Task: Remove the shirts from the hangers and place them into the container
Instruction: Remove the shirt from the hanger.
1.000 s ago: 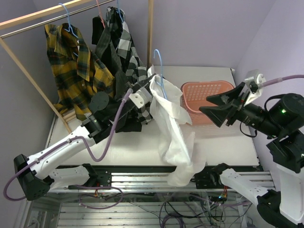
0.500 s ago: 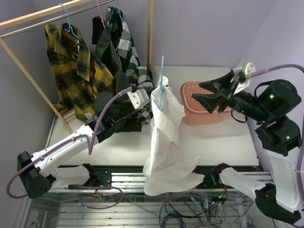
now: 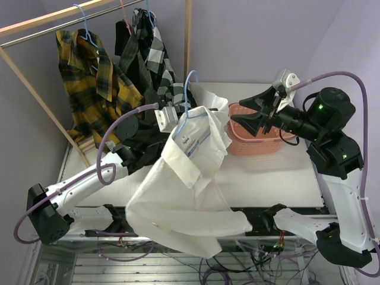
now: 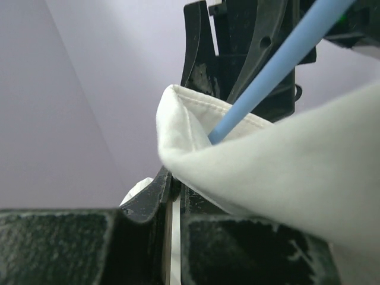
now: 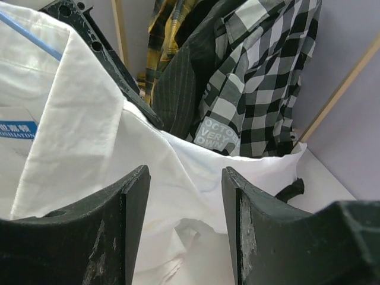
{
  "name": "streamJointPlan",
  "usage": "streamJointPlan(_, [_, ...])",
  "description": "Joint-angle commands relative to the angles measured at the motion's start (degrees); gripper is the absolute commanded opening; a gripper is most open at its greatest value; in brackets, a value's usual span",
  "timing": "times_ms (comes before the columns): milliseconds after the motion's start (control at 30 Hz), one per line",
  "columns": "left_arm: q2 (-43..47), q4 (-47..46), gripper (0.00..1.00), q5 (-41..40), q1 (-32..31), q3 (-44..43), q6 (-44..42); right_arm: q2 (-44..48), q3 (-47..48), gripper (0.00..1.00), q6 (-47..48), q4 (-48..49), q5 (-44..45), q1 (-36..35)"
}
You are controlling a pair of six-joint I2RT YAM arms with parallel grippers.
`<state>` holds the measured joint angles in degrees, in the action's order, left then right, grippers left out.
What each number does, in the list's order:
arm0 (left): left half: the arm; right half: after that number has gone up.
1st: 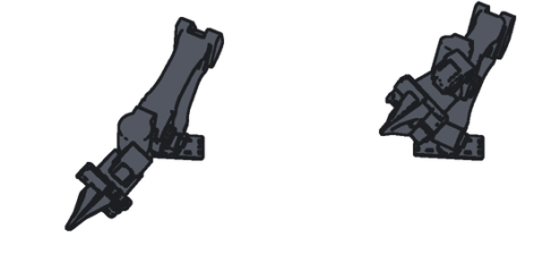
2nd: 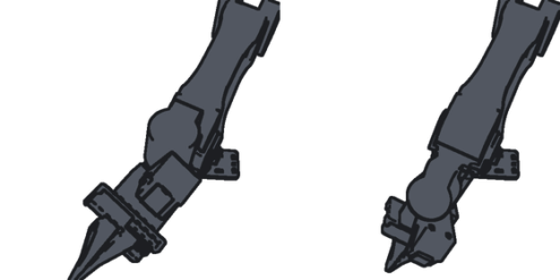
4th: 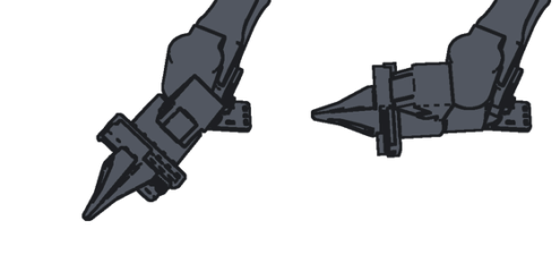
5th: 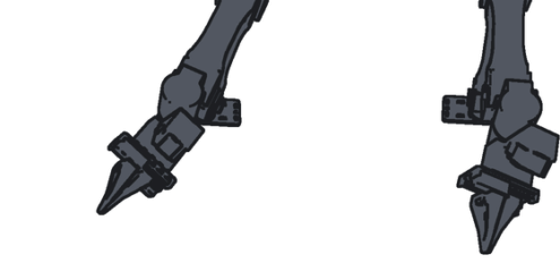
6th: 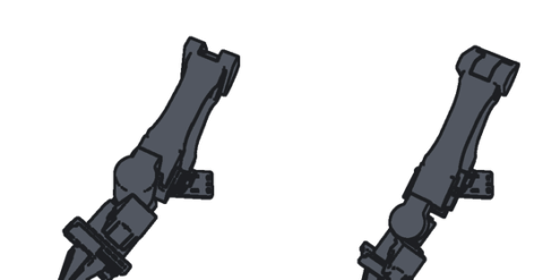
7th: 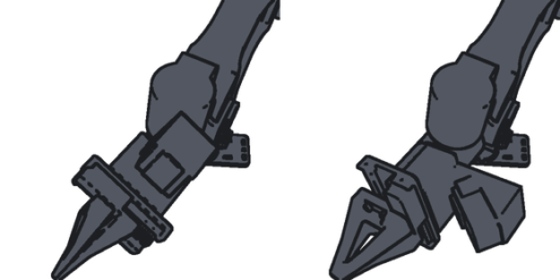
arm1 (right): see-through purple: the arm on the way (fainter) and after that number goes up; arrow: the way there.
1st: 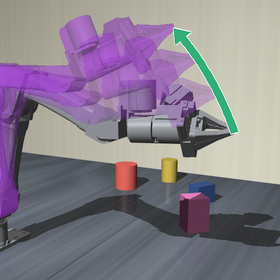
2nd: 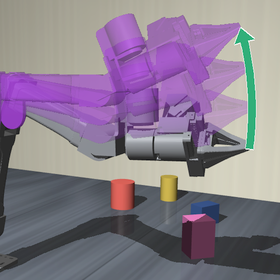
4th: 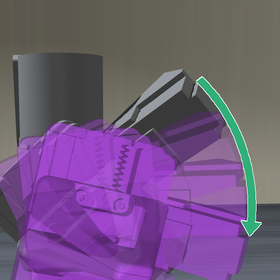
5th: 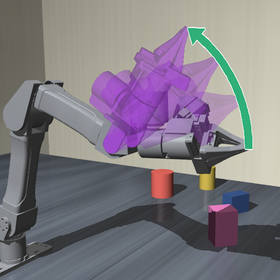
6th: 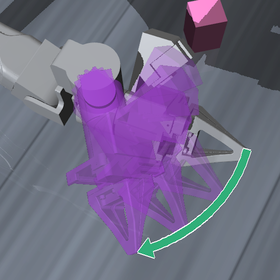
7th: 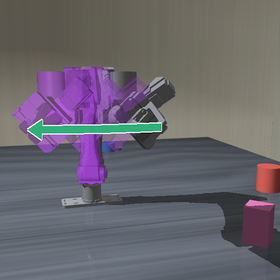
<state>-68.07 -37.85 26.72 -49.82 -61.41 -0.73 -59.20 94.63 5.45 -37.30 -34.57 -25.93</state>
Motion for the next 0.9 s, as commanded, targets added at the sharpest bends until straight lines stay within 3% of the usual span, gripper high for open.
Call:
streamJointPlan(0, [0.4,-7.3,0.07,3.4,1.2,-2.7,6.8,0.4,-0.8,0.52,1.7,1.6,-1.9,0.0])
streamJointPlan(500, [0.8,0.8,0.07,0.0,1.9,-4.5,8.5,1.3,-4.6,0.53,0.7,3.4,-5.1,0.0])
streamJointPlan(867, [2.6,0.4,0.07,2.2,1.9,-3.6,11.7,-0.1,-5.4,0.55,2.9,4.1,-1.1,0.0])
